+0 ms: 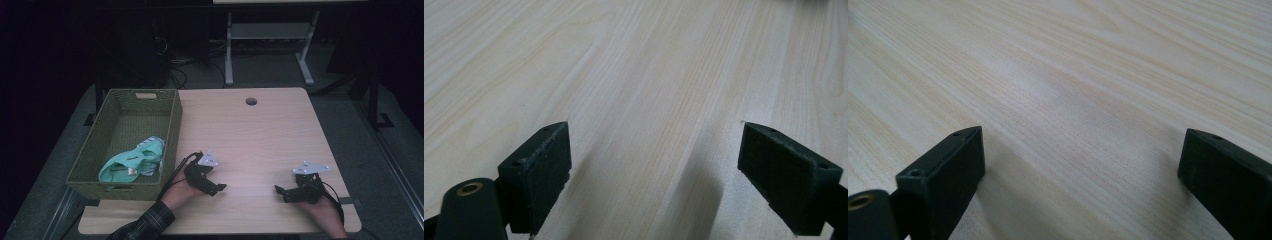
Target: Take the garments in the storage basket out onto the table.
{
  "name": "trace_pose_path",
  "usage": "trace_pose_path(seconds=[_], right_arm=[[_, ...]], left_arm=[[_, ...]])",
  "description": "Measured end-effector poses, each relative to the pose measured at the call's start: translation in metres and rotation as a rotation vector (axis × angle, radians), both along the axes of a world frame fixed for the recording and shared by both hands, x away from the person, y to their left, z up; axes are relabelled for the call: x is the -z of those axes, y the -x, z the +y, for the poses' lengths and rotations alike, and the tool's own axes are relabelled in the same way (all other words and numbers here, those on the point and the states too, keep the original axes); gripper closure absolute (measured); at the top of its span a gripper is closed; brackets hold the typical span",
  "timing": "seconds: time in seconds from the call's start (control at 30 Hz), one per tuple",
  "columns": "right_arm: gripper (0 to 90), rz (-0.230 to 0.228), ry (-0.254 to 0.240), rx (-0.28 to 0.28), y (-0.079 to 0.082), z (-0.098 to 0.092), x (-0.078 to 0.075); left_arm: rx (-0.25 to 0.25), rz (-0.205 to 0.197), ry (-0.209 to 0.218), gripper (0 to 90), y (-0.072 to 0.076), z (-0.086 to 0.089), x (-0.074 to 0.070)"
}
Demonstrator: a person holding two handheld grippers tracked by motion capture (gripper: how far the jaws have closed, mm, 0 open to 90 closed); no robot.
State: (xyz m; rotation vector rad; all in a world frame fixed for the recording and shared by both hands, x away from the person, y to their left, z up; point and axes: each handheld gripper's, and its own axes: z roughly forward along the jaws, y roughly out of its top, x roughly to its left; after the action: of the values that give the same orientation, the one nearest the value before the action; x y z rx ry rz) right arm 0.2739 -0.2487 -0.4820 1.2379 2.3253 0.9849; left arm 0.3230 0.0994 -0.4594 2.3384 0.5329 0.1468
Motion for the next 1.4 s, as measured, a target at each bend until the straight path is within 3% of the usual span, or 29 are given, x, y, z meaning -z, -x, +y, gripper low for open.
trace_pose_path(seconds=[1.4], right_arm=[[4.4, 0.000, 0.000, 0.000, 0.000, 0.000, 0.000]], left_arm=[[0.004, 0.026, 0.011, 13.5, -0.003, 0.001, -0.017]])
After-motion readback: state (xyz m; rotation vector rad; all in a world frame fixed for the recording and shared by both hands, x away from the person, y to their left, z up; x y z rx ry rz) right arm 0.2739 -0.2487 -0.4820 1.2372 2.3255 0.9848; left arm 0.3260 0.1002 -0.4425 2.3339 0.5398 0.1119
